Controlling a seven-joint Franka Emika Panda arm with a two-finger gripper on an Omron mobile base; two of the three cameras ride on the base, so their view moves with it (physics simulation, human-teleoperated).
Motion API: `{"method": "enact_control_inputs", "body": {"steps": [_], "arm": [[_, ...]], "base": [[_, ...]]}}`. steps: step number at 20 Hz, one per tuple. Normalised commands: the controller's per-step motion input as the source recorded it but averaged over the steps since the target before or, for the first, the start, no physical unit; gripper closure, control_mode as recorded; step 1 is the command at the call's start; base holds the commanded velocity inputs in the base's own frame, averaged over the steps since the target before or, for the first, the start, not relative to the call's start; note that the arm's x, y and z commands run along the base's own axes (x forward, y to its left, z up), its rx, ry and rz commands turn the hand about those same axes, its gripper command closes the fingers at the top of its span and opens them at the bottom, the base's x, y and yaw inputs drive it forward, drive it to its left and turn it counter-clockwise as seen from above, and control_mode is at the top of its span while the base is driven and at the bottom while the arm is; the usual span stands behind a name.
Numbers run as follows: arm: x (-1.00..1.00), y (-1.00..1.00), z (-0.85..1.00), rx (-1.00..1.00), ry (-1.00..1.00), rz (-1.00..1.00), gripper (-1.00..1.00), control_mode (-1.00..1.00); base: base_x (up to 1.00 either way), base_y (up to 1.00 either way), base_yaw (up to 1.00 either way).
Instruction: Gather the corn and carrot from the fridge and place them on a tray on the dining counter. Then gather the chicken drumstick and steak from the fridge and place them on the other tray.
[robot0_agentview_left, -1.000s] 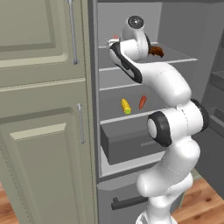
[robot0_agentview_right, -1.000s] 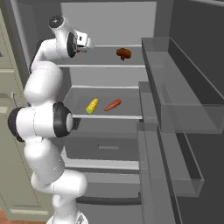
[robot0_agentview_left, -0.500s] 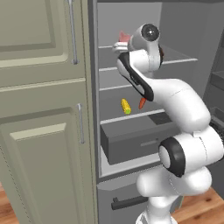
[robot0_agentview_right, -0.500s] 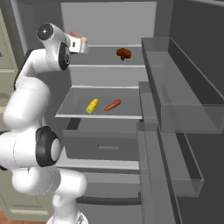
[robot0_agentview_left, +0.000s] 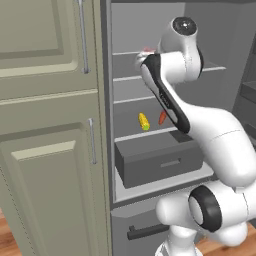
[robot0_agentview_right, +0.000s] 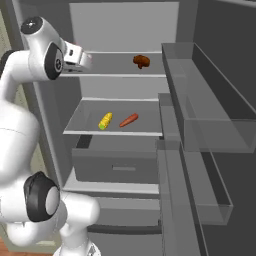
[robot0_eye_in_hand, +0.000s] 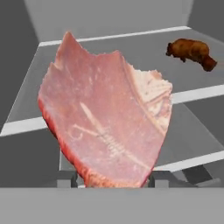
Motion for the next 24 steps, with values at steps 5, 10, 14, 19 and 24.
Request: {"method": "enact_control_inputs", "body": {"steps": [5, 10, 14, 19, 24], "arm": [[-1.00, 0.00, -0.14, 0.00, 0.40, -0.05, 1.00, -1.00], [-1.00, -0.10, -0.54, 0.00, 0.12, -0.07, 1.00, -1.00], [-1.00, -0.41, -0.97, -0.01, 0.00, -0.04, 1.00, -1.00], [-0.99, -0.58, -1.00, -0.10, -0.12, -0.01, 1.00, -1.00], [-0.25, -0.52, -0.66, -0.10, -0.26, -0.01, 1.00, -1.00]], "base": [[0.00, 0.00, 0.00], [0.00, 0.00, 0.00], [0.00, 0.00, 0.00], [0.00, 0.00, 0.00], [0.00, 0.00, 0.00]]}}
